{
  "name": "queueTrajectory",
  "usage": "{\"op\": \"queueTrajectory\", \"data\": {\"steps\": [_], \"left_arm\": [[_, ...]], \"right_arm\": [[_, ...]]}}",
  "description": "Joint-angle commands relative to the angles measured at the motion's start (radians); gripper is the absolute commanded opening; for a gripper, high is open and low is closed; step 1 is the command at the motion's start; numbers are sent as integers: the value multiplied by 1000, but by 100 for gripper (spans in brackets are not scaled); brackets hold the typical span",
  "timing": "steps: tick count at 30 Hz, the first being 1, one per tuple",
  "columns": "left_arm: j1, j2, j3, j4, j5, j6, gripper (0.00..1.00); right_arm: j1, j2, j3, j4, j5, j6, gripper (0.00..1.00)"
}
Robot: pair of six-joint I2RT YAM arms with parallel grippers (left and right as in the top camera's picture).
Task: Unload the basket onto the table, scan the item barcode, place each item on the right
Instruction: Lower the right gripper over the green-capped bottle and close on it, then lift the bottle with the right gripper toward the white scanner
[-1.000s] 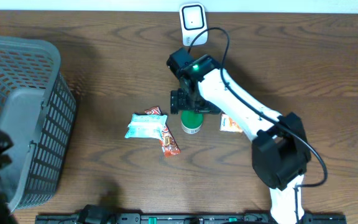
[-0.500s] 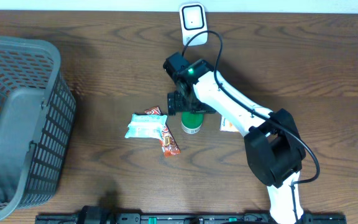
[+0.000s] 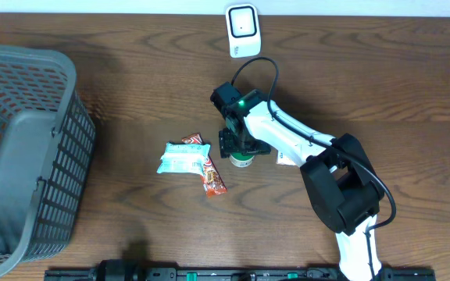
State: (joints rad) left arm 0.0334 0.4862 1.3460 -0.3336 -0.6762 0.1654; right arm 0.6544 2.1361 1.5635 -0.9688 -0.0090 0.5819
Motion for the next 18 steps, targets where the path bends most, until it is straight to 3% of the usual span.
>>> {"op": "queueTrajectory", "data": {"steps": [1, 4, 8, 12, 18], "left_arm": [[8, -16, -3, 5, 19, -14, 85], [8, -20, -3, 5, 19, -14, 85], [8, -24, -3, 5, 19, -14, 85], [8, -29, -3, 5, 19, -14, 85], [10, -36, -3, 5, 19, -22, 85]], "right_arm": [[8, 6, -14, 13, -1, -11, 68], [8, 7, -14, 11, -19, -11, 55], [3, 4, -8, 2, -117, -11, 50], [-35, 2, 61, -113, -267, -15, 35], [-117, 2, 239, -364, -409, -39, 41]]}}
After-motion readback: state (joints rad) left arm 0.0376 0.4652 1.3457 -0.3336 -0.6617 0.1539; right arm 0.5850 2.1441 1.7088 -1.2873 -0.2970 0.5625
